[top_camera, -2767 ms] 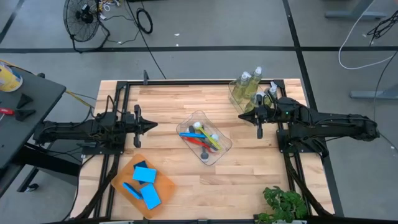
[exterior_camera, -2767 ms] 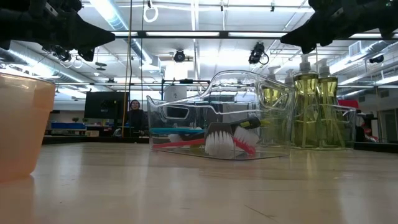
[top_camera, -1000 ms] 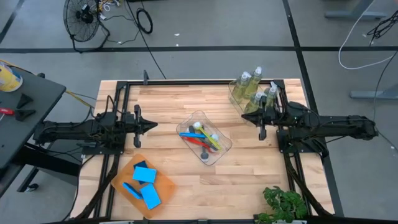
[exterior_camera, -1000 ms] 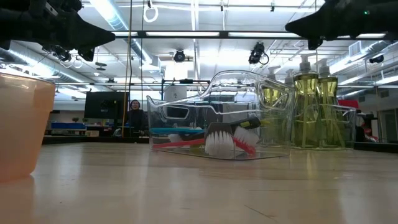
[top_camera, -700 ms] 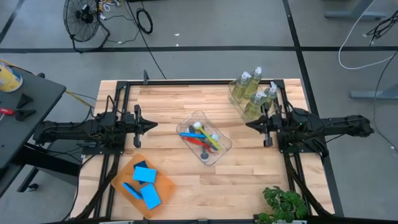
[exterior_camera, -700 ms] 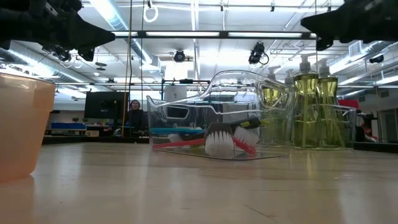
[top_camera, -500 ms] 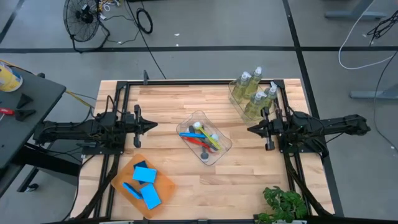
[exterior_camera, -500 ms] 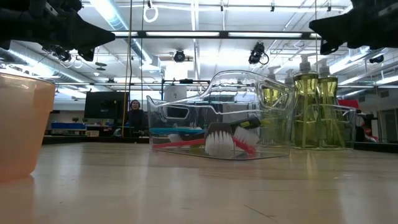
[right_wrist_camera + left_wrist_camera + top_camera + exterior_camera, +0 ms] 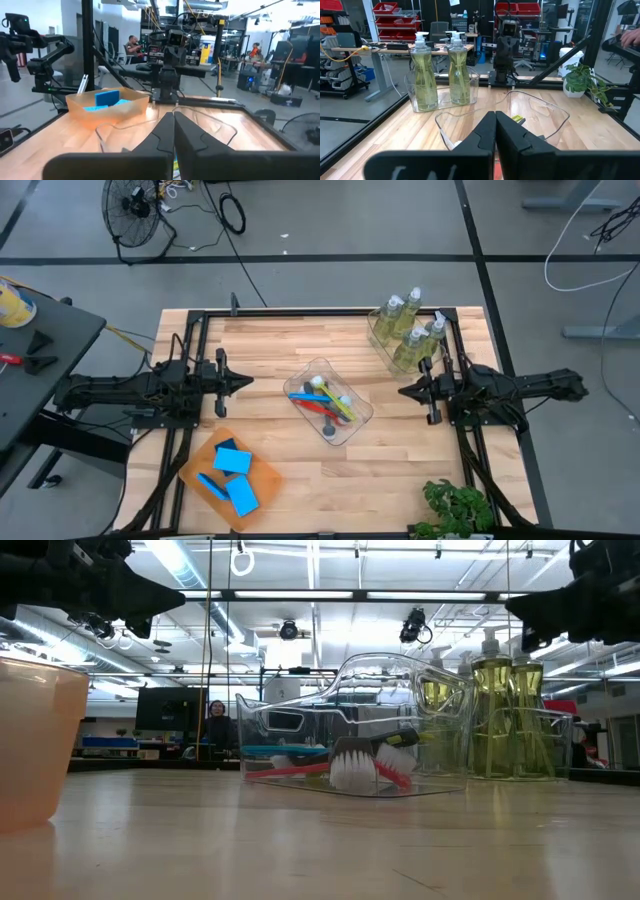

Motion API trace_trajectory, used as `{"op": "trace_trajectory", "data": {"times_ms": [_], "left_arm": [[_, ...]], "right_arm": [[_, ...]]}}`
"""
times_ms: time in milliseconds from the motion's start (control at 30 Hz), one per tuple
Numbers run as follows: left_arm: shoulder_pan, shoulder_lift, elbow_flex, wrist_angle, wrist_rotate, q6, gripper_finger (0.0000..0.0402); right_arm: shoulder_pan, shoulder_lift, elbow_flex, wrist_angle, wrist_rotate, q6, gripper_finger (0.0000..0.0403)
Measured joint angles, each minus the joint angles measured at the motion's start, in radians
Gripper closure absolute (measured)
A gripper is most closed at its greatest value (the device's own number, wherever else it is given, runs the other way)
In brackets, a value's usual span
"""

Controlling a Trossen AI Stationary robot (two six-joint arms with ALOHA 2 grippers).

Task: Pick & Place Kitchen Sink Supplies
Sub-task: Return to Home Position

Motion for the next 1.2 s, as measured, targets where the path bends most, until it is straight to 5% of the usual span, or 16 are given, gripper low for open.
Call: {"op": "trace_trajectory", "data": {"times_ms": [1200], "left_arm": [[0.0,0.0,0.0,0.0,0.0,0.0,0.0387]], "right_arm": [[0.0,-0.093,-0.005,-0.232,0.008,0.082,0.0395]]}}
